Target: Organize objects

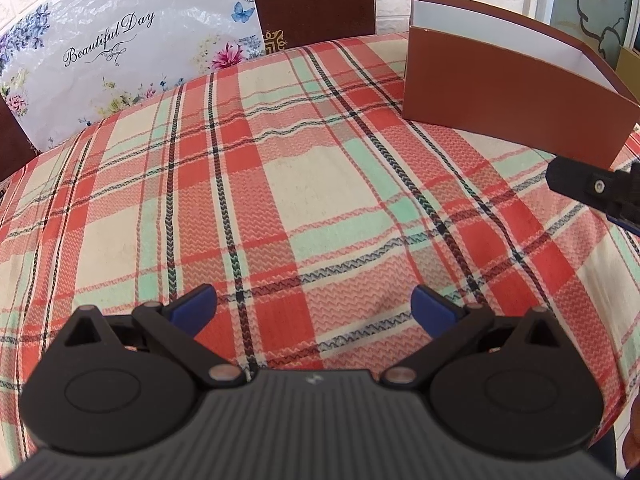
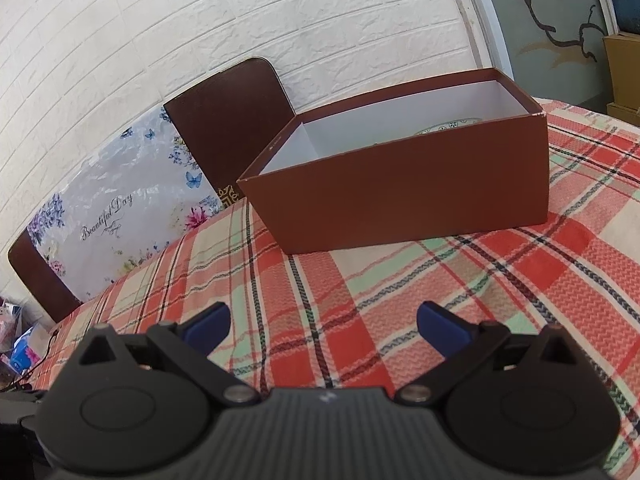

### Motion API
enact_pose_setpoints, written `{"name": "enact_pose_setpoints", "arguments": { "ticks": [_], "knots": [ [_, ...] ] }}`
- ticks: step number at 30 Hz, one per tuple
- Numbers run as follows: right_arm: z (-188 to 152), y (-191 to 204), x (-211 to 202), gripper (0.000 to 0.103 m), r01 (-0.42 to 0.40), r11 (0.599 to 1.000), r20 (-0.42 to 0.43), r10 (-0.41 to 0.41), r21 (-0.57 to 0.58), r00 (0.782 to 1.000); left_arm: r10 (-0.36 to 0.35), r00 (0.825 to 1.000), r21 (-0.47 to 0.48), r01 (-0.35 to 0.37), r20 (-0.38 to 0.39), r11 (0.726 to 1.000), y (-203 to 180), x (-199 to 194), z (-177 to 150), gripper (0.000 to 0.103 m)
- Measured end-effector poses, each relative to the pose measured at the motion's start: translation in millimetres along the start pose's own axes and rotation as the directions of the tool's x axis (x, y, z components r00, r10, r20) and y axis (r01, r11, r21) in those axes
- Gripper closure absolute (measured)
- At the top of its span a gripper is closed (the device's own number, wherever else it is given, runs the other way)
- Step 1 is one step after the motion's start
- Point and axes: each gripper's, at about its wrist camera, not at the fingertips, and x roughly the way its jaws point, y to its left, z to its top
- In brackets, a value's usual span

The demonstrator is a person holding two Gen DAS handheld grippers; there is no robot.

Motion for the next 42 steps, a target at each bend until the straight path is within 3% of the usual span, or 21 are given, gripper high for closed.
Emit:
{"name": "enact_pose_setpoints", "arguments": {
  "ticks": [42],
  "knots": [
    [-3.3, -8.0, 8.4, 0.000, 0.002, 1.000, -0.021, -0.002, -0.006, 1.000, -0.002, 0.999, -0.011, 0.002, -0.039, 1.000, 0.2, 8.1, -3.5, 0.000]
  ]
}}
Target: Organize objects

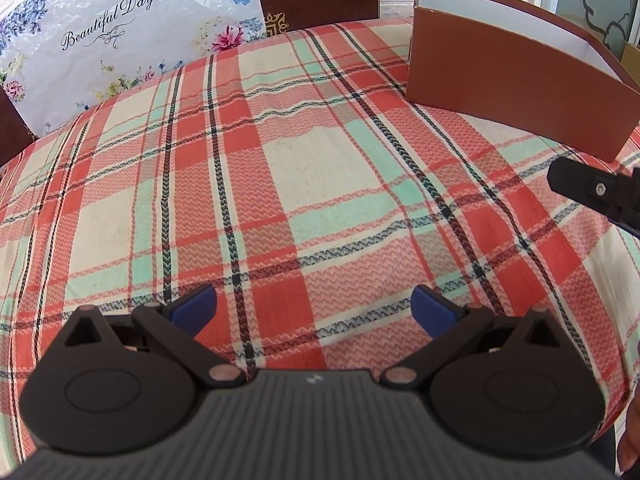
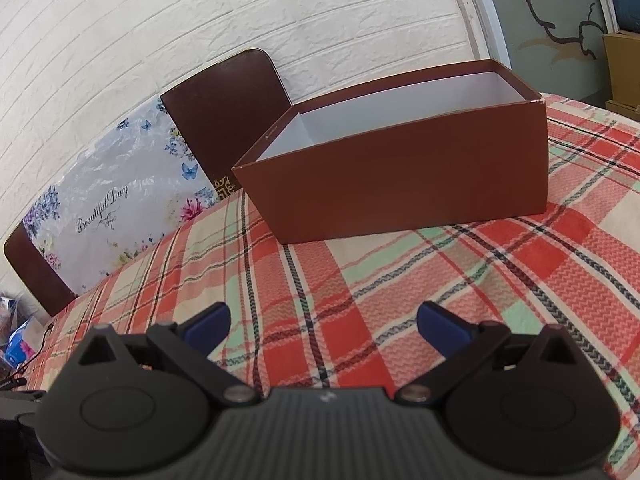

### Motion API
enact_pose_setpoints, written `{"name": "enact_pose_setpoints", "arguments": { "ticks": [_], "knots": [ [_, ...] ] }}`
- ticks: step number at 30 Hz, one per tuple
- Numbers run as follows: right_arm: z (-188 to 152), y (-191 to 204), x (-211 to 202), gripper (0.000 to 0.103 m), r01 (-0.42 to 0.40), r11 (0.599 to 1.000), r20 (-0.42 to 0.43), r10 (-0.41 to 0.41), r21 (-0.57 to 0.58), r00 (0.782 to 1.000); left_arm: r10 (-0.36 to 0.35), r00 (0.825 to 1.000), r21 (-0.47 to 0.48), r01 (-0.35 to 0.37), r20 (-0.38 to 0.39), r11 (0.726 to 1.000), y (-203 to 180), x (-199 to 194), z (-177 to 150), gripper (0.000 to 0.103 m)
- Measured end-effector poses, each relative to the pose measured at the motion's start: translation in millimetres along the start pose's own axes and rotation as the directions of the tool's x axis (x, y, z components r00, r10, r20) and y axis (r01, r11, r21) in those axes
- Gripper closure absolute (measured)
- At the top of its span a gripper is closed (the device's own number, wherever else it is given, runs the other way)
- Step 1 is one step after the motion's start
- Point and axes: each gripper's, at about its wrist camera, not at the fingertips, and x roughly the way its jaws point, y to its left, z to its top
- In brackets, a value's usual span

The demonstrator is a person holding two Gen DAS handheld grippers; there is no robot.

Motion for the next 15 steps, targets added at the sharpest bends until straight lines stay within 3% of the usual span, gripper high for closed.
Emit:
{"name": "enact_pose_setpoints", "arguments": {
  "ticks": [9, 15],
  "knots": [
    [0.5, 0.0, 1.3, 0.000, 0.000, 1.000, -0.002, 0.000, -0.001, 1.000, -0.004, 1.000, -0.001, 0.004, -0.003, 1.000, 0.9, 1.2, -0.2, 0.000],
    [0.0, -0.2, 1.5, 0.000, 0.002, 1.000, 0.002, -0.002, -0.009, 1.000, -0.008, 0.999, -0.017, 0.009, 0.052, 1.000, 6.0, -4.7, 2.6, 0.000]
  ]
}}
